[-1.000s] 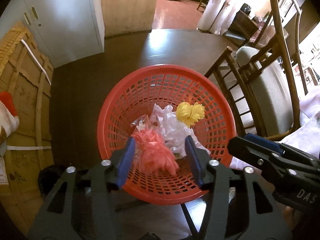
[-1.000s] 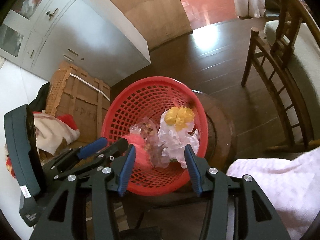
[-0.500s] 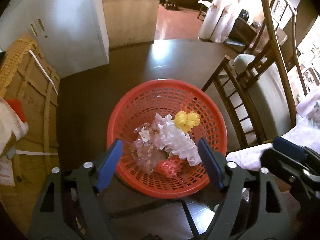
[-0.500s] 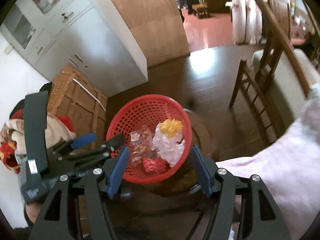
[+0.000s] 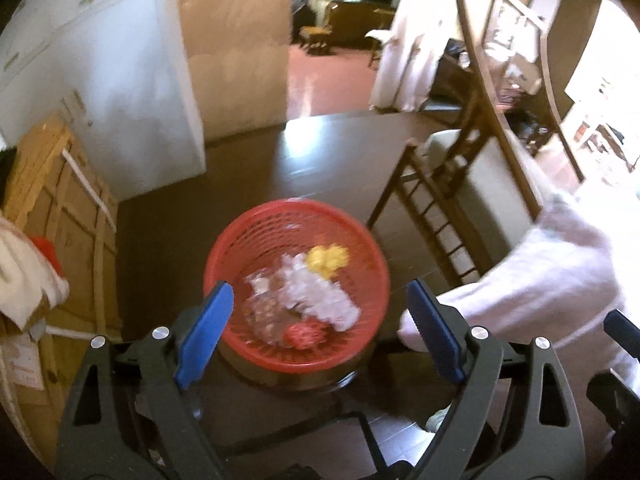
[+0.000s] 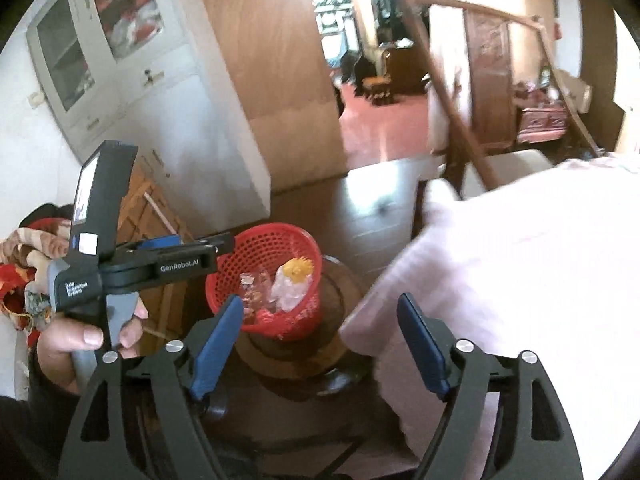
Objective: Collect trash
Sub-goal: 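Move both open tools back over the table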
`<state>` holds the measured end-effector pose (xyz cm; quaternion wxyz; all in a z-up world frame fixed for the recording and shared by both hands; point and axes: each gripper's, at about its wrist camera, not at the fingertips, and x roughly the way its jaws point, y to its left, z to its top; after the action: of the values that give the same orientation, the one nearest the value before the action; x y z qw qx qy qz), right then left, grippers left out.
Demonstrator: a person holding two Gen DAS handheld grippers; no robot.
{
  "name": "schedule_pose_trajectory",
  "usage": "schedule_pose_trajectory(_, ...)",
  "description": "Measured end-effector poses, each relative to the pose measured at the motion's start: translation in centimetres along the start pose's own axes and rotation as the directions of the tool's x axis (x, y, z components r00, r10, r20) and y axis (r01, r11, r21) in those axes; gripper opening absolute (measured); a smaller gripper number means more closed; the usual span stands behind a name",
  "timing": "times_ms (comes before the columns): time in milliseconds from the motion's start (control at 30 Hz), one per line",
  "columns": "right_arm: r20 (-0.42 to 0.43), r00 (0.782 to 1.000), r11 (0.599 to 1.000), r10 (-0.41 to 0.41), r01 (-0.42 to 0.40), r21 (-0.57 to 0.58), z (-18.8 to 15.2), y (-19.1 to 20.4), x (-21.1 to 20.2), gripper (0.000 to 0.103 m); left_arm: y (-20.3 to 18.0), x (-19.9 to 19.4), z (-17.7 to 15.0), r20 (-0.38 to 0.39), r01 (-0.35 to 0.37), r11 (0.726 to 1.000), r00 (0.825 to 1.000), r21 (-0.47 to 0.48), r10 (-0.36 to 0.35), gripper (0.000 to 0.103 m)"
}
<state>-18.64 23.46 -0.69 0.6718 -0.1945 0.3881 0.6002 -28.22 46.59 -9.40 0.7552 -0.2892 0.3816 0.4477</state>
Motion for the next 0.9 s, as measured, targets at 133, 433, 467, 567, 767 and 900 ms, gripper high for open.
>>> schedule_pose_trajectory(133, 0.059, 0.997, 0.997, -0.052, 0.049, 0.053, -1.6, -2.5, -4.4, 0.08, -3.6, -2.3, 0.0, 0.045, 0.032, 0.997, 0.998, 0.074, -0.035, 0.089)
schedule_pose_trajectory(433, 0.166, 0.962, 0.96, -0.217, 0.179, 0.215, -6.8, -9.4, -13.7, 0.092, -15.1, -6.4, -3.0, 0.069, 0.12, 0.933, 0.986, 0.341, -0.152, 0.095)
schedule_pose_trajectory(467, 0.17, 0.958, 0.954, -0.23, 0.188, 0.232, -7.3, -10.1, -14.3, 0.092, -16.7, -6.8, -3.6, 0.067, 0.132, 0.921, 0.984, 0.367, -0.167, 0.095)
schedule_pose_trajectory(567, 0.171, 0.94, 0.922, -0.296, 0.234, 0.309, -9.7, -12.9, -17.1, 0.093, -20.3, -7.6, -4.8, 0.041, 0.184, 0.888, 0.974, 0.42, -0.221, 0.095)
schedule_pose_trajectory(767, 0.164, 0.894, 0.838, -0.418, 0.309, 0.449, -14.7, -17.5, -22.3, 0.093, -27.4, -9.3, -8.1, 0.01, 0.24, 0.804, 0.956, 0.544, -0.293, 0.096)
schedule_pose_trajectory(900, 0.146, 0.856, 0.773, -0.497, 0.36, 0.522, -17.4, -20.4, -25.7, 0.094, -32.8, -9.7, -11.1, -0.036, 0.261, 0.723, 0.95, 0.64, -0.311, 0.096)
